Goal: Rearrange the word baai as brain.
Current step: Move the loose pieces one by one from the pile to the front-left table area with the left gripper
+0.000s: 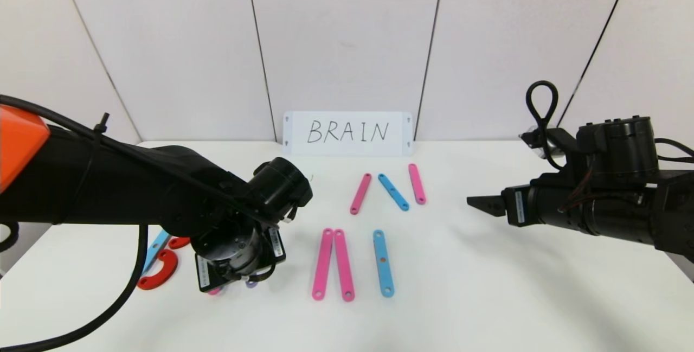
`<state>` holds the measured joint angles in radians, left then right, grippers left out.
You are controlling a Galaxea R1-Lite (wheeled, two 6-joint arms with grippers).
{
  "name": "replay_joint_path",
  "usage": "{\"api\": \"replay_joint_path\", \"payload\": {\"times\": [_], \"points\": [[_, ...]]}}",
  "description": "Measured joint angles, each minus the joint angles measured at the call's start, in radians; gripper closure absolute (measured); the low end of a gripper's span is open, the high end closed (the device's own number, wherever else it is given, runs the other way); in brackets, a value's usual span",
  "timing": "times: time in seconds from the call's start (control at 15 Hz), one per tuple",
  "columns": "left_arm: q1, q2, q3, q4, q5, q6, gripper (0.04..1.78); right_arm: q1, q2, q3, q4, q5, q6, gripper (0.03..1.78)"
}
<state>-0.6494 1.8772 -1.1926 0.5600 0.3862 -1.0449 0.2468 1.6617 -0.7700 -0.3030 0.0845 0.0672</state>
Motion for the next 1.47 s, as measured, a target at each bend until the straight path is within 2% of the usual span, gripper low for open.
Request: {"api": "replay_joint_path", "payload": {"times": [0.93,1.07,1.27,1.47], "points": [[0.018,0.064,-0.005,0.001,-0.001,0.0,1.55,0.004,0.001,0.002,0.0,-0.001,0.0,0.11],[0.018,0.065,-0.005,0.001,0.008,0.001,1.5,0.006,0.001,0.003,0.0,-0.001,0.0,0.11],[0.018,0.067,-0.007,0.001,0.008,0.003,1.26,0.007,0.001,0.004,0.0,-0.001,0.0,0.11],[0.018,0.067,-0.007,-0.012,0.003,0.007,0.78,0.007,0.001,0.004,0.0,-0.001,0.0,0.11]]}}
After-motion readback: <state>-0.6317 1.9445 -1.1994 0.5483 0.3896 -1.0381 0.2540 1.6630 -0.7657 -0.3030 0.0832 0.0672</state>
